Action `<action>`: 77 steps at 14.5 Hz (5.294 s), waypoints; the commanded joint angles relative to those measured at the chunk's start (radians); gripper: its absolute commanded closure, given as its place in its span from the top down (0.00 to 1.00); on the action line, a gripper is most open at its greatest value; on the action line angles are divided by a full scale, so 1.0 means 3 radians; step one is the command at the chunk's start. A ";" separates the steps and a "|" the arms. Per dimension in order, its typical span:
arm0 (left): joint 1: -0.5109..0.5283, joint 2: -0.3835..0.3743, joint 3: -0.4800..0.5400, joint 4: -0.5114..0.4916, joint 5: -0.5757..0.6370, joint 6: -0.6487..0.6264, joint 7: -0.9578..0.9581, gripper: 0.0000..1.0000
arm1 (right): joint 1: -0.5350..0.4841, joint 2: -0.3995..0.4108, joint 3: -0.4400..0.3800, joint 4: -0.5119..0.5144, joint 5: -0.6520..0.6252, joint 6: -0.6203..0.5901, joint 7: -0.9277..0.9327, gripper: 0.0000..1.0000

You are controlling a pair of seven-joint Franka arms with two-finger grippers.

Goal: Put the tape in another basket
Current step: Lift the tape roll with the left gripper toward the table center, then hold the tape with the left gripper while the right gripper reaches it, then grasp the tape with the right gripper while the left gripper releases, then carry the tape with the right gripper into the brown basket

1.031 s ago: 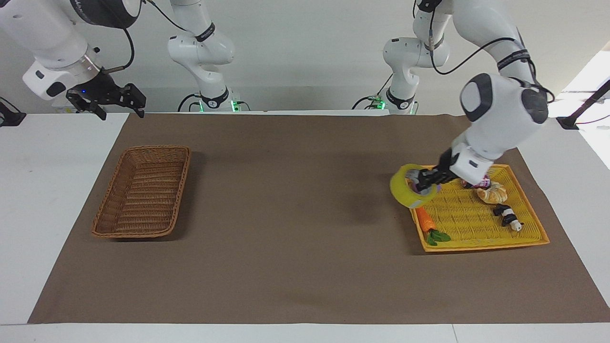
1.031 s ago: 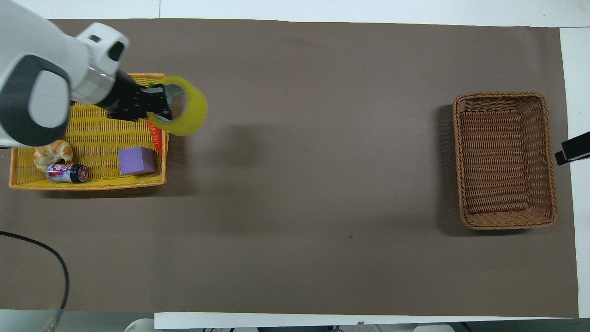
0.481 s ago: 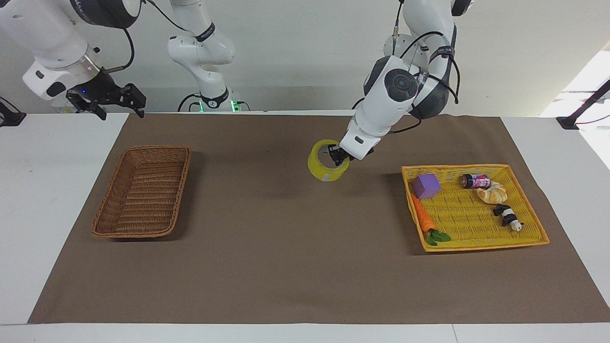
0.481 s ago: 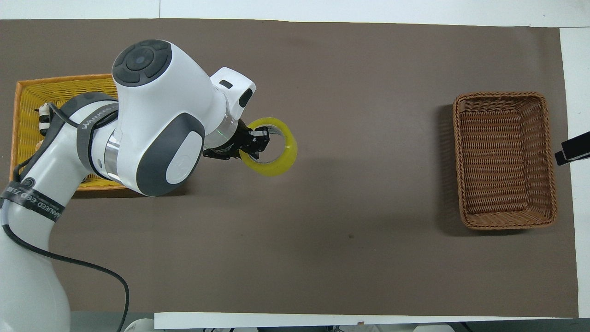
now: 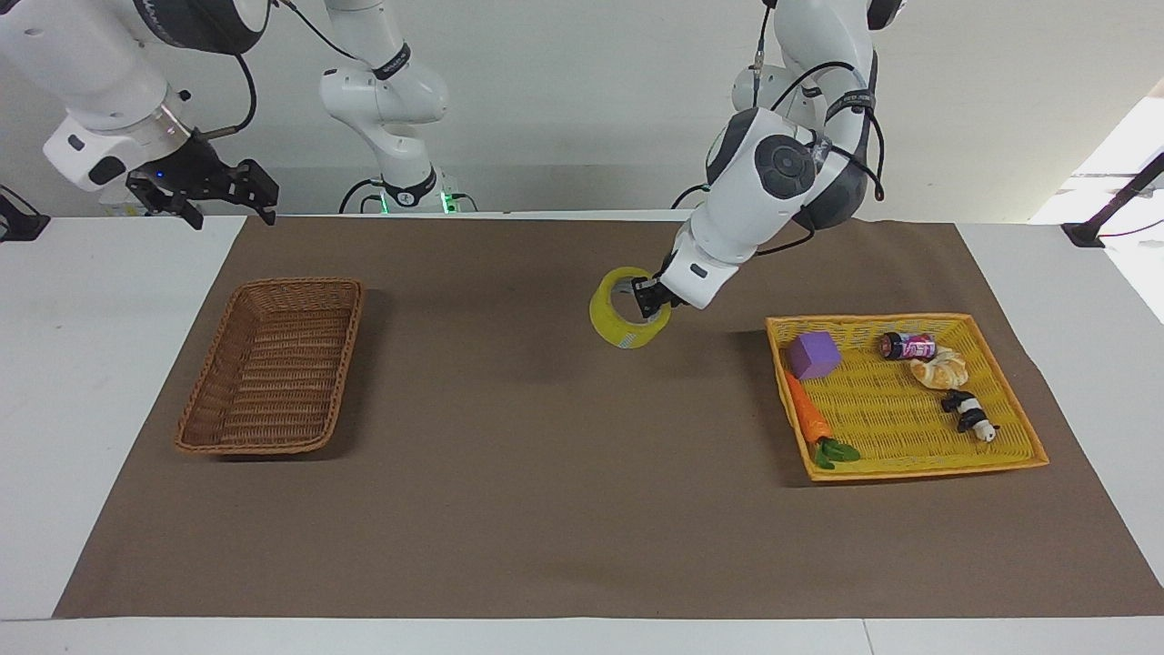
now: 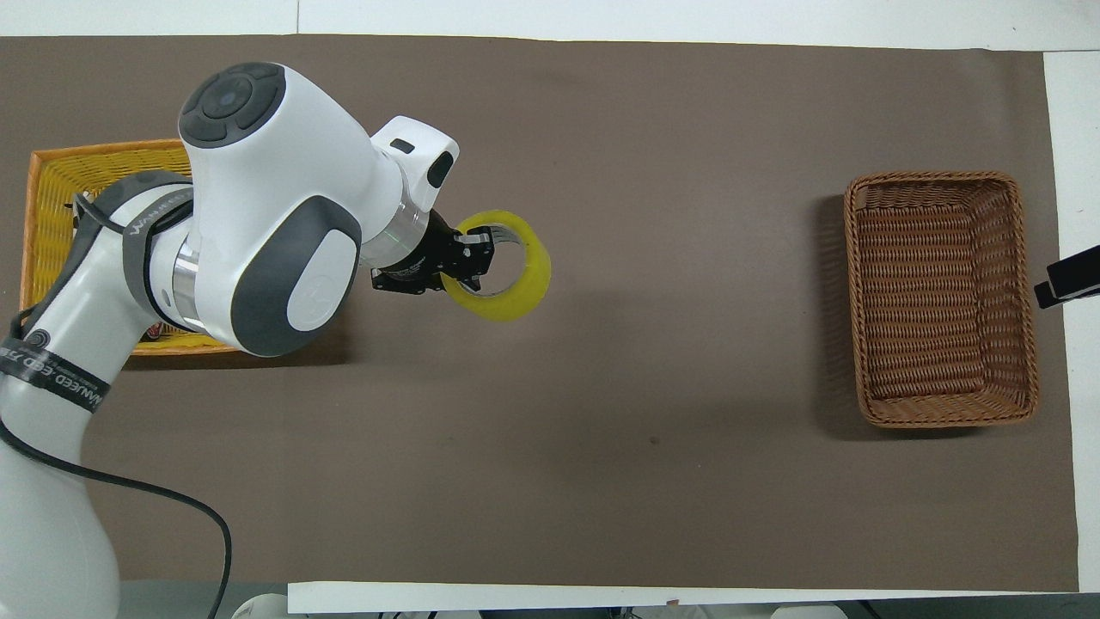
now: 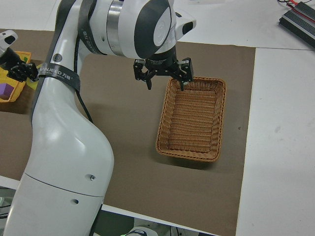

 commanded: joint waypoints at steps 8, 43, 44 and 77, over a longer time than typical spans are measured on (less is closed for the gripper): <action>0.0032 -0.0085 0.0000 -0.0063 -0.0067 0.0052 -0.0105 0.00 | 0.0003 -0.0011 0.0037 -0.0388 0.1695 0.0576 -0.0166 1.00; -0.0024 -0.0116 0.0010 -0.0140 -0.0057 0.0047 -0.0207 0.00 | 0.1680 0.0526 0.0032 -0.1631 0.5268 0.2638 -0.0212 0.00; -0.0024 -0.0116 0.0010 -0.0130 -0.0057 0.0027 -0.0207 0.04 | 0.1660 0.0526 0.0032 -0.1631 0.5263 0.2628 -0.0217 0.00; 0.2072 -0.0510 0.0088 0.0249 0.1232 -0.0838 0.1567 1.00 | -0.1623 0.1391 0.0027 -0.0884 0.2609 0.0699 -0.2216 0.00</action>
